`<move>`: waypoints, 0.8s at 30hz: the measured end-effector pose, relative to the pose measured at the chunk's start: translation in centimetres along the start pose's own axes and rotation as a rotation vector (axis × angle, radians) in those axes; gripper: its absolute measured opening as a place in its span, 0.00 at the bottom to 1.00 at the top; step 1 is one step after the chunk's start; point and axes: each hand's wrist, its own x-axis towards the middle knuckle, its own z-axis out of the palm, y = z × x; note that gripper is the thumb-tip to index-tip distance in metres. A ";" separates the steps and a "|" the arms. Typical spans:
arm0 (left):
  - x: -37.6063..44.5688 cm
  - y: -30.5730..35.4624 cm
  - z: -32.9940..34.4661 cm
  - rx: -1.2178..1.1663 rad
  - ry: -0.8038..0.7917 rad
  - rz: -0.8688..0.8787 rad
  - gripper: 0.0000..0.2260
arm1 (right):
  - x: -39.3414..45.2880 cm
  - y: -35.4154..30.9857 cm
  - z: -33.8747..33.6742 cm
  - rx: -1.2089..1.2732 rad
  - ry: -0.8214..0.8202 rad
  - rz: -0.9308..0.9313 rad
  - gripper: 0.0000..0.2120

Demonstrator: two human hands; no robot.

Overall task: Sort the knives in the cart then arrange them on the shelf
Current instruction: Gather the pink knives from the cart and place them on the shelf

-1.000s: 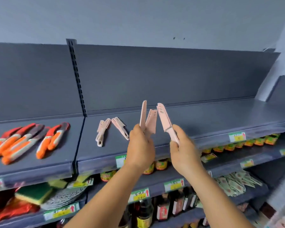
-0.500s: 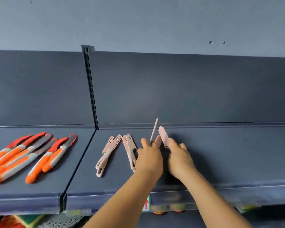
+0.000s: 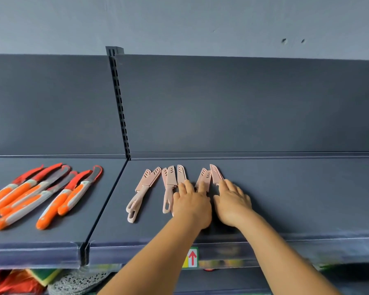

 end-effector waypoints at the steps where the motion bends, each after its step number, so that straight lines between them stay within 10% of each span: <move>1: -0.1 0.0 -0.1 0.000 -0.001 0.010 0.24 | 0.0 -0.1 0.0 0.006 0.001 0.001 0.27; 24: -22.0 -3.9 3.2 -0.176 0.208 0.592 0.24 | -27.4 -0.7 5.1 0.181 0.293 0.181 0.27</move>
